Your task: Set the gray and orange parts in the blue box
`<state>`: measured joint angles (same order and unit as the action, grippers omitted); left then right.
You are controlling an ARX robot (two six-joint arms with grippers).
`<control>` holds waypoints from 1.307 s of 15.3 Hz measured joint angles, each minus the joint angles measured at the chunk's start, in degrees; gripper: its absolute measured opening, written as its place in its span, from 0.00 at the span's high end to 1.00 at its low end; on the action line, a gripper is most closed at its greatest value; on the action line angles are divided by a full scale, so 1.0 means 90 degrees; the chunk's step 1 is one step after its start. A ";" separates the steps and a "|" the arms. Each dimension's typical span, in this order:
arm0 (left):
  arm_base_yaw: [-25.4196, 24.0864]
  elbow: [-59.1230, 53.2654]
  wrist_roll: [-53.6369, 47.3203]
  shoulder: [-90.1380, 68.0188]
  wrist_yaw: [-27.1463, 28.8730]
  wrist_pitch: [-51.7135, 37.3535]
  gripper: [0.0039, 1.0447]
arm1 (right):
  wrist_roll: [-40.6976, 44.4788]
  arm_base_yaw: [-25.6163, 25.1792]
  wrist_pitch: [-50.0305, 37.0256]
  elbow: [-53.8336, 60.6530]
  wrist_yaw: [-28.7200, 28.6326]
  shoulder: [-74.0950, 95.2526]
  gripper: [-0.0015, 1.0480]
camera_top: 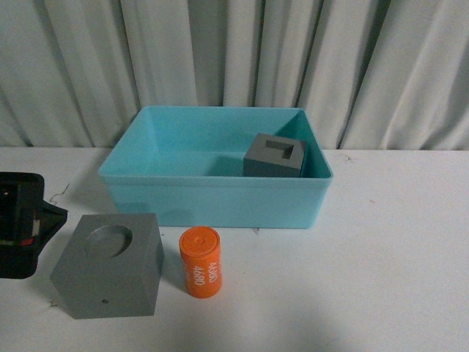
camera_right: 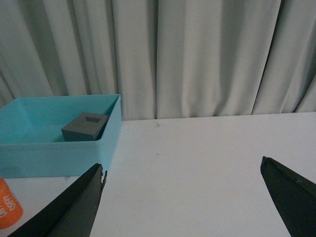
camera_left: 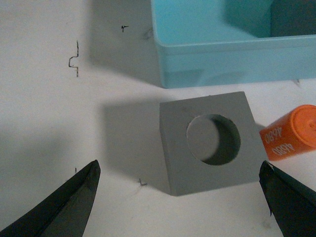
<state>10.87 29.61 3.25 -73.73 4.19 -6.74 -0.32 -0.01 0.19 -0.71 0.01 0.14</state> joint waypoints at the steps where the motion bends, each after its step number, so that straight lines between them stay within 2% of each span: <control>1: 0.0051 0.0299 -0.0063 -0.0736 0.0061 -0.0270 0.06 | -0.0002 0.0000 0.0000 0.0000 0.0000 0.0000 0.06; 3: 0.0313 0.0372 -0.0022 -0.1059 0.0126 -0.0299 0.06 | 0.0000 0.0000 0.0000 0.0000 0.0000 0.0000 0.06; 7: 0.0478 0.0580 0.0080 -0.1430 0.0226 -0.0440 0.06 | 0.0000 0.0000 0.0000 0.0000 0.0000 0.0000 0.06; 20: 0.0102 0.1010 -0.0024 -0.2781 0.0296 -0.0935 0.06 | -0.0002 0.0000 0.0000 0.0000 0.0000 0.0000 0.06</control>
<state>11.79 38.70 3.03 -98.76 6.85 -15.16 -0.34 -0.01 0.19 -0.71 0.01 0.14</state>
